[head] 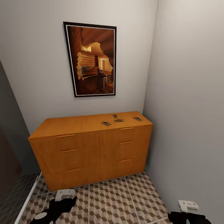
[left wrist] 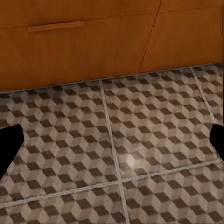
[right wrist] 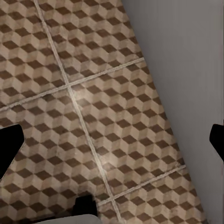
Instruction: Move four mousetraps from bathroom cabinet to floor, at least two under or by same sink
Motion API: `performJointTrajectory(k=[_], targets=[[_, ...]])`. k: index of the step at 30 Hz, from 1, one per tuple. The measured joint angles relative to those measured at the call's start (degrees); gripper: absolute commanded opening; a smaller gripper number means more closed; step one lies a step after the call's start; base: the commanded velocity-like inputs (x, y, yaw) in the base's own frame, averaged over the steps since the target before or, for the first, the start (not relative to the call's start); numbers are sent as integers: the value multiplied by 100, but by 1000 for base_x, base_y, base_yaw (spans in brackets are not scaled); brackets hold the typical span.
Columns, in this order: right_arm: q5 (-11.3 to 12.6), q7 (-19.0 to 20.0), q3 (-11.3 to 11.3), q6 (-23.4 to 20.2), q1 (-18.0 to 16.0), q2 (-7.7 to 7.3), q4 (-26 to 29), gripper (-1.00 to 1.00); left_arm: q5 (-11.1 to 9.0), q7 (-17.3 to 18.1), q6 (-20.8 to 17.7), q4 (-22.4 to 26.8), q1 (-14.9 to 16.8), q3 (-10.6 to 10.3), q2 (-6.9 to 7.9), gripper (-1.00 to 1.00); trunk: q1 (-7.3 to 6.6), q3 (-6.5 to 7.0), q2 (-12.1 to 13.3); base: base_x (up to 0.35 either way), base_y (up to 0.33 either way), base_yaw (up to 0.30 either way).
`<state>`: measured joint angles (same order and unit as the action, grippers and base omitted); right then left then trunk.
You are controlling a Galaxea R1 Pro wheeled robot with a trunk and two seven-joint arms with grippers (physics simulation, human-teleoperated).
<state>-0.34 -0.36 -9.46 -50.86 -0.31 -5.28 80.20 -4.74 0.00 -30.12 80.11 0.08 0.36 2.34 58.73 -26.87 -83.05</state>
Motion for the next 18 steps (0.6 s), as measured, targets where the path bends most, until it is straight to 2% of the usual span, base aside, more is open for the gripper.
performJointTrajectory(k=[3, 8, 13, 18], targets=[[-9, -13, -14, -317, -13, -28, 460, 100, 26, 0, -221, 429, 0, -2, -2, 100, 0, 0, 0, 0, 0, 0], [-14, -20, -20, -674, -128, -93, 778, 100, 48, 5, -420, 691, 32, -4, -22, 100, 0, 1, 1, 0, 0, 0], [-14, -20, -22, -889, -523, -124, 881, 100, 55, 7, -567, 780, 182, -9, -40, 100, 0, 1, 1, 0, 0, 0], [-14, -25, -21, -889, -1080, -137, 913, 100, 57, 12, -666, 807, 623, -34, -55, 100, 0, 1, 1, 0, 0, 0]])
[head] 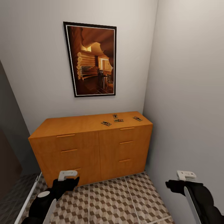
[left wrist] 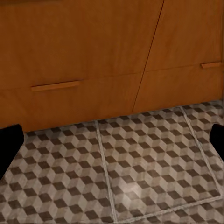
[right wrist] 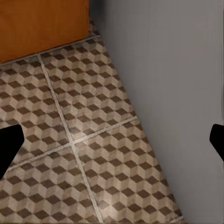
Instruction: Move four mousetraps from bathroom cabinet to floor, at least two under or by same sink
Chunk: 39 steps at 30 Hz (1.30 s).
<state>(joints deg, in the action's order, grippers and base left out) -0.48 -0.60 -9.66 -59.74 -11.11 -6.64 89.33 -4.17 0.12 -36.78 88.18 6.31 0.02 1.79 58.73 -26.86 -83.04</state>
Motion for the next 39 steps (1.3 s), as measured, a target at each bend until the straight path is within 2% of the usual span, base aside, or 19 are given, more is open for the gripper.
performJointTrajectory(k=[3, 4, 8, 14, 15, 22, 23, 28, 39], targets=[[-1, -2, 3, 0, -302, -1, 0, 100, 0, 3, -87, 4, 252, -13, -5, 100, 0, 0, 0, 0, 0, 0], [-1, -2, 5, 0, -482, -2, 0, 100, -1, 6, -160, 6, 428, -25, -20, 100, 0, 1, 0, 0, 0, 0], [-2, -3, 9, 0, -855, -2, -1, 100, -1, 8, -305, 8, 805, -40, -98, 100, 0, 0, 0, 0, 0, 0], [-3, -3, 17, 0, -1382, -2, -14, 100, -1, 2, -404, 9, 1359, -74, -286, 100, 0, 0, 0, 0, 0, 0], [0, -3, 23, 0, -1546, -2, -21, 100, -4, 2, -416, 9, 1539, -82, -346, 100, 0, 1, 0, 0, 0, 0], [15, -3, 49, 0, -2142, 14, -44, 100, -6, 8, -451, 6, 2231, -98, -533, 100, 0, 0, 0, 0, 0, 0], [21, -6, 56, 0, -2281, 19, -49, 100, -10, 10, -480, 4, 2403, -103, -585, 100, 0, 1, 0, 0, 0, 0], [31, -10, 64, 0, -2566, 40, -62, 100, -6, 13, -693, 5, 2783, -184, -745, 100, 0, 0, 0, 0, 0, 0], [37, -18, 75, 0, -2904, 64, -203, 100, -3, 21, -944, 10, 3456, -383, -951, 100, 0, 0, 0, 0, 0, 0]])
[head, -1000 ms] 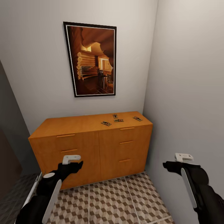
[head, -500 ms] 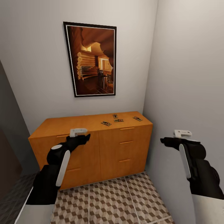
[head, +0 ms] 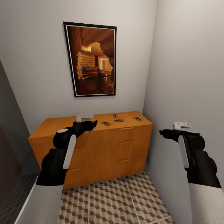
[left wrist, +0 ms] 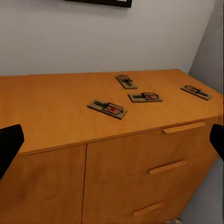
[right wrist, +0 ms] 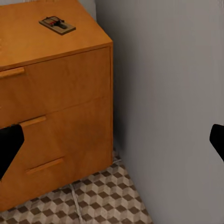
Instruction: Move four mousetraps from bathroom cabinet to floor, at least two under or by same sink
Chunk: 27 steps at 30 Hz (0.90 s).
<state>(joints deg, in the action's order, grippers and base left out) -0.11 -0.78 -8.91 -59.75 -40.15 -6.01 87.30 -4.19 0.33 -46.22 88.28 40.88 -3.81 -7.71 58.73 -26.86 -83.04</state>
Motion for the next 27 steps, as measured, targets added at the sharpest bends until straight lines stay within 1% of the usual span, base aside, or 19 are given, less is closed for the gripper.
performJointTrajectory(k=[7, 8, 9, 15, 17, 18, 21, 25, 26, 27], targets=[[1, -15, 8, 0, -293, 16, -210, 100, -2, -2, -224, -8, 538, -56, -87, 100, 0, 0, 0, 0, 0, 0], [0, -15, 8, 0, -295, 16, -211, 100, -1, -3, -225, -8, 540, -56, -87, 100, 0, 0, 0, 0, 0, 0], [1, -25, 13, 0, -356, 17, -250, 100, -2, -8, -271, -11, 613, -61, -92, 100, 0, 0, 0, 0, 0, 0], [6, -99, 149, 0, -820, 31, -595, 100, 14, -35, -532, -92, 1003, -65, -79, 100, 0, 0, 0, 0, 0, 0], [8, -126, 210, 0, -975, 44, -735, 100, 17, -39, -619, -126, 1081, -53, -54, 100, 0, 0, 0, 0, 0, 0], [4, -126, 211, -1, -977, 44, -737, 100, 15, -39, -621, -127, 1082, -52, -53, 100, 0, 0, 0, 0, 0, 0], [13, -151, 296, 0, -1199, 120, -940, 100, 14, -42, -791, -158, 1147, -36, 24, 100, 0, 0, 0, 0, 0, 0], [11, -178, 370, 0, -1459, 330, -1189, 100, 8, -34, -1086, -163, 1190, -20, 206, 100, 0, 0, 0, 0, 0, 0], [1, -179, 370, -1, -1461, 331, -1191, 100, 3, -33, -1088, -163, 1190, -20, 208, 100, 0, 0, 0, 0, 0, 0], [7, -189, 381, 0, -1511, 391, -1242, 100, 4, -30, -1136, -157, 1196, -19, 256, 100, 0, 0, 0, 0, 0, 0]])
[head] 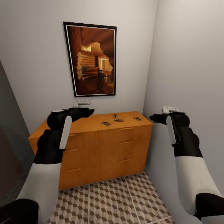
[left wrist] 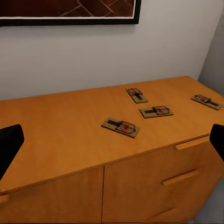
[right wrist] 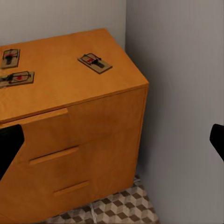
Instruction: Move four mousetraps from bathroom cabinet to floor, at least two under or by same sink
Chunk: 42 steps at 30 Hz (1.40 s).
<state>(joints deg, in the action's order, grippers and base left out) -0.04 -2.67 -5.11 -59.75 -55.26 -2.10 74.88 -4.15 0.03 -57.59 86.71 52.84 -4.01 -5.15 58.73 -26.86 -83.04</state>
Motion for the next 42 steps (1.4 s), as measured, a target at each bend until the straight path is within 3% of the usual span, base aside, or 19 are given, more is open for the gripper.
performJointTrajectory(k=[7, 13, 29, 42], targets=[[-16, -107, 55, -2, -185, 342, -179, 100, -7, 12, -152, 29, 18, 12, 184, 100, 0, 0, 0, 0, 0, 0], [-17, -147, 70, -2, -218, 455, -203, 100, -4, 15, -179, 30, 21, 18, 212, 100, -2, 0, 0, 78, 0, 0], [-18, -162, 109, -2, -234, 502, -214, 100, -2, 8, -184, -11, 21, 13, 211, 100, -3, 0, 0, 282, 0, 0], [-36, -158, 577, 0, -235, 502, -244, 100, -22, 10, -179, -29, 23, 4, 209, 100, -3, 0, 0, 322, 0, 0]])
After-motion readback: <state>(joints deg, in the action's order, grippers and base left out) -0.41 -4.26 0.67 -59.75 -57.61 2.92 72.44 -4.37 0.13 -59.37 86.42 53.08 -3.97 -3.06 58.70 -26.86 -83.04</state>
